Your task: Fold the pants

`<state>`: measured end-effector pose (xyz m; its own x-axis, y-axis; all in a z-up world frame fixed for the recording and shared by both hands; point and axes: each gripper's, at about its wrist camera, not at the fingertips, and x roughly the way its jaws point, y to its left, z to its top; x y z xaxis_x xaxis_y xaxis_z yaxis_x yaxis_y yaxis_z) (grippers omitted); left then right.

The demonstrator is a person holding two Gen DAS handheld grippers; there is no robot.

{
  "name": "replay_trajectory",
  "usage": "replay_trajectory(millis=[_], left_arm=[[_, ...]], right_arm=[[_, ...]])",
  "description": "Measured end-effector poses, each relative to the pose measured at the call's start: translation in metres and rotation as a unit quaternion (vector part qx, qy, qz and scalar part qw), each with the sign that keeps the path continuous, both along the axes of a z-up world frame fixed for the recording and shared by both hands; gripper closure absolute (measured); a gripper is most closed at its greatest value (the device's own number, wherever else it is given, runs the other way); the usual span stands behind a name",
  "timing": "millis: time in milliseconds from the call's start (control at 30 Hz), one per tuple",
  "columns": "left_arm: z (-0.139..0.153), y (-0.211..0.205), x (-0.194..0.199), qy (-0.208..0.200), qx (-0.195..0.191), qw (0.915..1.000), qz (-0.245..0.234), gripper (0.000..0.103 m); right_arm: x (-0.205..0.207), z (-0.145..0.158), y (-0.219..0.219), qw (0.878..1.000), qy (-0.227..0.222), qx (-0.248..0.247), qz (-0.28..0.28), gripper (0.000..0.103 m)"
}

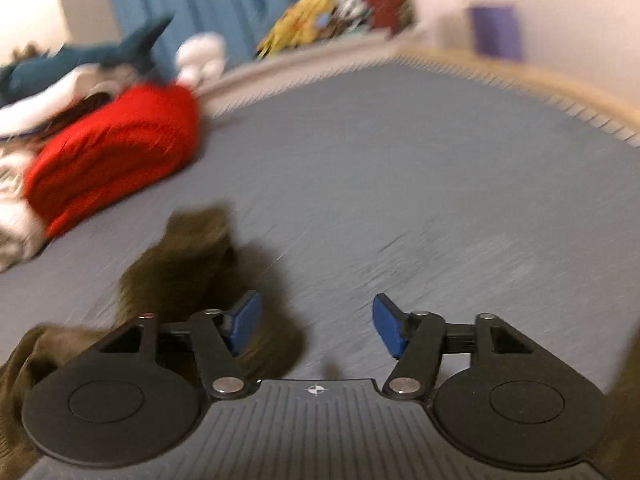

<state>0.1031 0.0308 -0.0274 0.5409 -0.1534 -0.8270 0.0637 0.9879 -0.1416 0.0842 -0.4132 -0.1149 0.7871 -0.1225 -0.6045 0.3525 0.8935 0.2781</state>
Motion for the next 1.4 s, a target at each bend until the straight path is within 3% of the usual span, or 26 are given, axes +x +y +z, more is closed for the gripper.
replay_trajectory(millis=[100, 233, 267, 300, 333, 400, 433, 500, 600, 733, 800, 867, 933, 967, 1000, 1067, 1167, 1267, 1400], left_arm=[[-0.002, 0.003, 0.002, 0.005, 0.0, 1.0, 0.007, 0.03], [-0.001, 0.012, 0.004, 0.007, -0.004, 0.9998, 0.017, 0.03], [0.0, 0.014, 0.004, 0.007, -0.006, 0.9998, 0.019, 0.03], [0.001, 0.016, 0.003, 0.006, -0.008, 0.9998, 0.02, 0.03], [0.002, 0.017, 0.004, 0.006, -0.01, 0.9997, 0.021, 0.03], [0.003, 0.019, 0.005, 0.005, -0.012, 0.9997, 0.022, 0.03], [0.004, 0.019, 0.006, 0.004, -0.013, 0.9997, 0.023, 0.03], [0.004, 0.02, 0.007, 0.004, -0.014, 0.9996, 0.024, 0.03], [0.005, 0.019, 0.008, 0.003, -0.015, 0.9996, 0.023, 0.03], [0.004, 0.016, 0.007, 0.002, -0.014, 0.9997, 0.02, 0.03], [0.002, 0.015, 0.007, 0.003, -0.012, 0.9998, 0.019, 0.03], [0.001, 0.014, 0.008, 0.004, -0.01, 0.9998, 0.019, 0.03], [0.0, 0.014, 0.008, 0.007, -0.01, 0.9998, 0.019, 0.03], [0.0, 0.013, 0.008, 0.008, -0.011, 0.9997, 0.019, 0.03], [0.0, 0.013, 0.008, 0.008, -0.012, 0.9997, 0.018, 0.03], [0.001, 0.012, 0.007, 0.007, -0.013, 0.9998, 0.016, 0.03], [0.001, 0.01, 0.006, 0.007, -0.014, 0.9998, 0.014, 0.029], [0.001, 0.01, 0.007, 0.007, -0.013, 0.9998, 0.013, 0.029], [-0.001, 0.009, 0.008, 0.009, -0.01, 0.9998, 0.011, 0.029]], right_arm=[[0.026, -0.023, 0.01, 0.999, 0.032, 0.031, -0.002, 0.022], [0.049, -0.042, 0.013, 0.995, 0.041, 0.086, -0.018, 0.022], [0.053, -0.044, 0.017, 0.996, 0.036, 0.085, -0.018, 0.029], [0.058, -0.045, 0.019, 0.996, 0.032, 0.08, -0.013, 0.046], [0.063, -0.046, 0.023, 0.996, 0.032, 0.077, -0.006, 0.056], [0.07, -0.043, 0.03, 0.997, 0.027, 0.073, 0.005, 0.089], [0.071, -0.039, 0.027, 0.997, 0.018, 0.073, 0.011, 0.089], [0.068, -0.024, 0.023, 0.997, -0.013, 0.079, 0.015, 0.091], [0.05, 0.019, 0.015, 0.991, -0.103, 0.09, -0.001, 0.091], [-0.01, 0.078, 0.007, 0.964, -0.245, 0.07, -0.078, 0.091], [-0.036, 0.088, 0.004, 0.955, -0.262, 0.045, -0.13, 0.091], [-0.042, 0.087, 0.003, 0.96, -0.218, 0.0, -0.178, 0.09], [-0.038, 0.072, -0.007, 0.969, -0.138, -0.011, -0.204, 0.081], [-0.032, 0.058, -0.019, 0.973, -0.089, -0.002, -0.215, 0.073], [-0.03, 0.046, -0.031, 0.974, -0.054, 0.014, -0.221, 0.058], [-0.023, 0.016, -0.061, 0.975, -0.006, 0.078, -0.207, 0.05], [-0.031, -0.009, -0.098, 0.962, -0.009, 0.153, -0.226, 0.044], [-0.035, -0.02, -0.126, 0.951, -0.013, 0.18, -0.252, 0.042], [-0.041, -0.044, -0.141, 0.924, -0.029, 0.263, -0.275, 0.042]])
